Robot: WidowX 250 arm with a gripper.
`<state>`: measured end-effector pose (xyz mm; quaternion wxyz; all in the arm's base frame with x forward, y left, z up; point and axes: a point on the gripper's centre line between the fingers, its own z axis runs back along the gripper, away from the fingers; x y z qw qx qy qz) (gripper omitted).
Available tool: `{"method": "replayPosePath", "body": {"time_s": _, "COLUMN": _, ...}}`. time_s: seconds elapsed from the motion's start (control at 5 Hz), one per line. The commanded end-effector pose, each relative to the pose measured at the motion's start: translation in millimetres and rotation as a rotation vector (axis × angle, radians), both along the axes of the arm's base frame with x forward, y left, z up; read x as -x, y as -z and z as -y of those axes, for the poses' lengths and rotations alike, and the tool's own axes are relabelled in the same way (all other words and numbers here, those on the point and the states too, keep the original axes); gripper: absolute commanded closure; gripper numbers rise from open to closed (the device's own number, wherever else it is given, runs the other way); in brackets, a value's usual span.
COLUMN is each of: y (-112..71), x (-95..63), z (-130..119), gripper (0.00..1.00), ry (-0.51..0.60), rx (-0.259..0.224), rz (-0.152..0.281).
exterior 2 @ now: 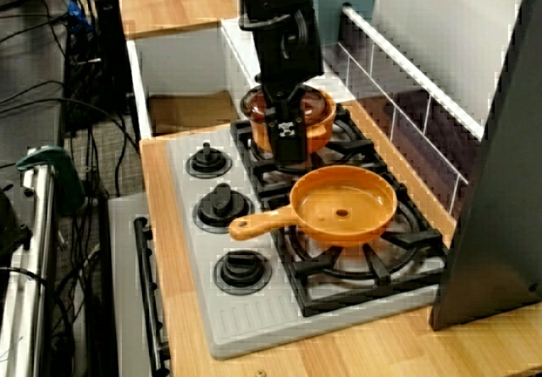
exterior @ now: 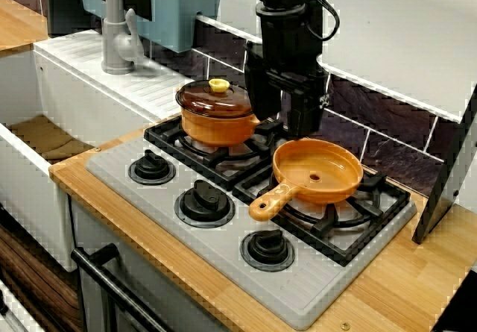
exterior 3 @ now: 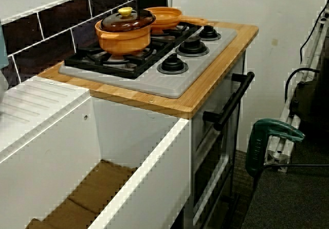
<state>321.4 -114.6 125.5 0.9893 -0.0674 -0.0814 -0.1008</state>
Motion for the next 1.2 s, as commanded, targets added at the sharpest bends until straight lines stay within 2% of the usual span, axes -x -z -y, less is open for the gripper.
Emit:
{"method": "replayPosePath", "body": {"time_s": 0.0, "y": -16.3, "x": 7.3, "z": 11, "gripper": 0.0, "ry": 0.038, "rx": -0.006, "rz": -0.065}}
{"method": "replayPosePath", "body": {"time_s": 0.2, "y": -11.1, "x": 13.6, "z": 15, "gripper": 0.0, "ry": 0.041, "rx": -0.009, "rz": -0.068}}
{"method": "replayPosePath", "body": {"time_s": 0.4, "y": 7.2, "x": 16.8, "z": 21, "gripper": 0.0, "ry": 0.044, "rx": -0.041, "rz": -0.065}}
{"method": "replayPosePath", "body": {"time_s": 0.6, "y": 25.7, "x": 20.6, "z": 26, "gripper": 0.0, "ry": 0.062, "rx": -0.084, "rz": -0.081}}
{"method": "replayPosePath", "body": {"time_s": 1.0, "y": 39.7, "x": 32.9, "z": 28, "gripper": 0.0, "ry": 0.087, "rx": -0.103, "rz": -0.087}}
